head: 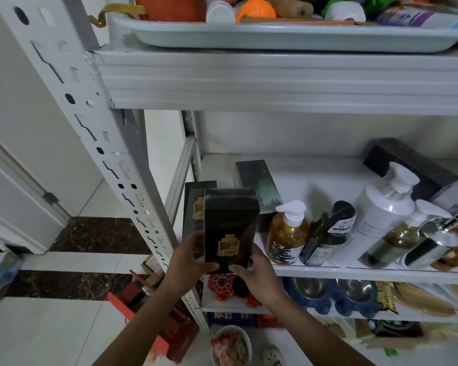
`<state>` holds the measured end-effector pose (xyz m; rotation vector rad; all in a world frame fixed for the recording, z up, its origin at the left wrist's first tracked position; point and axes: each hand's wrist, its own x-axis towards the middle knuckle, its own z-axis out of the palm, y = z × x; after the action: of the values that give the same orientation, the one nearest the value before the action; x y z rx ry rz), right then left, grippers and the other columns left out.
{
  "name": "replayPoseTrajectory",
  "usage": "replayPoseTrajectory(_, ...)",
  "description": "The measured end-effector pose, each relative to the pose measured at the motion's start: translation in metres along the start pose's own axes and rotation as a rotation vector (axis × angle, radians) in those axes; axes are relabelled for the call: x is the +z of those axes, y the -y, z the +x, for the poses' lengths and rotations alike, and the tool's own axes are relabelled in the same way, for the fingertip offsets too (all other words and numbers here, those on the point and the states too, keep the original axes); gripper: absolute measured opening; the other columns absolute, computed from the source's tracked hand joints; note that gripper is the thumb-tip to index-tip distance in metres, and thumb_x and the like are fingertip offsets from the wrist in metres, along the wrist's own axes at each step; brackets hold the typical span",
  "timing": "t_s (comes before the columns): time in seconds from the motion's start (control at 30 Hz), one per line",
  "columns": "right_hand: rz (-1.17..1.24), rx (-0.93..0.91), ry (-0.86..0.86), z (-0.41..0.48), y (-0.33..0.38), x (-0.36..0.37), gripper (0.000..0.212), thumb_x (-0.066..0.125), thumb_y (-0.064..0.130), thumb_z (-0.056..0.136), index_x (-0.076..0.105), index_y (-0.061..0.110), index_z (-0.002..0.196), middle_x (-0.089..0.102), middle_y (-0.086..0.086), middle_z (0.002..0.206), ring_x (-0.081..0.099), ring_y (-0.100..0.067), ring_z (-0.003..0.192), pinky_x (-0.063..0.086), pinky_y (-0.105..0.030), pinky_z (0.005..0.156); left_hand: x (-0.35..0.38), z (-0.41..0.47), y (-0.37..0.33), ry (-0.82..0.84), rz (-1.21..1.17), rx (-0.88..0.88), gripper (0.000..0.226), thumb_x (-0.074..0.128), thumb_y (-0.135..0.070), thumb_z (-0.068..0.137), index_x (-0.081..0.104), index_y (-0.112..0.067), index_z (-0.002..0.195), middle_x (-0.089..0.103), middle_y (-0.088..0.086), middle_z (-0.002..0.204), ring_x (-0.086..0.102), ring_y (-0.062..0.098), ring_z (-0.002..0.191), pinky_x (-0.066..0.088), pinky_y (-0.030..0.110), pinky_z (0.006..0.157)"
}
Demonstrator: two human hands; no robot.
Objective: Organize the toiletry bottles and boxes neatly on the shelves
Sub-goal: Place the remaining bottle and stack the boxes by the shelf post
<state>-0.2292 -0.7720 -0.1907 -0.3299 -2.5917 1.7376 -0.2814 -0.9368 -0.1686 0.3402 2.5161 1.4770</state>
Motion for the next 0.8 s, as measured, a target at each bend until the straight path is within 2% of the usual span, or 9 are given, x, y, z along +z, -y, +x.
replayPoseTrajectory(0.07,-0.018,-0.001,-0.001,0.005,0.004,0.003,0.056,0.067,0.016,0.084,0.043,0.023,0.134,0.053,0.008,0.131,0.046,-0.007,0.124,0.035,-0.019,0.101,-0.004,0.004,0.002,-0.006,0.013,-0.009,0.061,0.08,0.001,0.067,0.051,-0.024,0.115,0.059,-0.02,0.099,0.056,-0.004,0.093,0.045,0.013,0.079)
replayPoseTrajectory(0.17,-0.018,0.005,0.004,0.008,0.005,0.004,0.054,0.066,0.015,0.085,0.043,0.023,0.133,0.053,0.008,0.132,0.045,-0.006,0.125,0.034,-0.017,0.1,-0.004,0.007,0.005,-0.027,0.003,-0.007,0.064,0.08,0.002,0.066,0.053,-0.019,0.12,0.062,-0.017,0.101,0.058,-0.001,0.096,0.047,0.014,0.08)
replayPoseTrajectory(0.23,0.003,0.004,-0.008,0.007,0.002,0.003,0.053,0.066,0.013,0.085,0.044,0.023,0.132,0.053,0.011,0.129,0.046,-0.005,0.123,0.035,-0.012,0.097,0.002,0.005,0.006,-0.037,-0.012,-0.014,0.064,0.08,0.002,0.067,0.053,-0.018,0.121,0.063,-0.012,0.105,0.058,0.0,0.098,0.047,0.016,0.081)
replayPoseTrajectory(0.33,0.013,0.009,-0.039,0.003,-0.002,0.0,0.05,0.065,0.01,0.085,0.046,0.024,0.128,0.054,0.015,0.12,0.048,0.002,0.113,0.037,0.002,0.083,0.014,0.0,0.005,-0.075,-0.04,-0.015,0.057,0.078,0.002,0.069,0.056,-0.015,0.118,0.064,-0.013,0.105,0.059,-0.001,0.099,0.051,0.017,0.082)
replayPoseTrajectory(0.37,0.013,-0.002,-0.052,0.002,-0.003,-0.001,0.048,0.066,0.009,0.084,0.047,0.026,0.126,0.054,0.015,0.12,0.048,0.005,0.11,0.038,0.002,0.084,0.017,-0.001,0.003,-0.087,-0.045,-0.011,0.054,0.077,0.002,0.07,0.056,-0.015,0.117,0.063,-0.015,0.104,0.058,-0.004,0.099,0.051,0.014,0.079)
replayPoseTrajectory(0.47,-0.004,-0.031,-0.118,0.002,-0.01,-0.002,0.044,0.066,0.009,0.084,0.051,0.024,0.122,0.057,0.012,0.122,0.05,0.005,0.11,0.041,-0.009,0.095,0.024,-0.004,-0.007,-0.112,-0.054,0.024,0.057,0.075,0.004,0.071,0.052,-0.033,0.109,0.058,-0.023,0.099,0.052,-0.021,0.094,0.044,0.001,0.074)
replayPoseTrajectory(0.57,-0.092,-0.017,-0.178,-0.002,-0.015,-0.003,0.041,0.061,0.011,0.088,0.049,0.013,0.128,0.056,0.008,0.125,0.05,0.0,0.111,0.035,0.001,0.088,0.029,-0.001,-0.011,-0.116,-0.038,0.048,0.064,0.077,0.003,0.07,0.048,-0.042,0.106,0.056,-0.026,0.101,0.052,-0.02,0.095,0.042,-0.001,0.074)
replayPoseTrajectory(0.7,-0.224,0.001,-0.245,-0.007,-0.02,-0.006,0.043,0.054,0.017,0.093,0.043,0.015,0.134,0.061,0.002,0.121,0.058,-0.011,0.109,0.045,-0.024,0.096,0.043,0.001,-0.01,-0.144,0.027,0.05,0.06,0.078,0.001,0.069,0.054,-0.023,0.119,0.047,-0.014,0.114,0.05,-0.005,0.099,0.04,-0.001,0.082)
replayPoseTrajectory(0.8,-0.373,-0.021,-0.273,-0.01,-0.021,-0.008,0.043,0.049,0.021,0.095,0.041,0.019,0.137,0.064,0.002,0.112,0.061,-0.015,0.102,0.048,-0.025,0.088,0.051,0.0,-0.009,-0.159,0.071,0.001,0.059,0.077,-0.002,0.073,0.054,-0.014,0.126,0.037,-0.009,0.118,0.047,0.005,0.106,0.047,0.021,0.097)
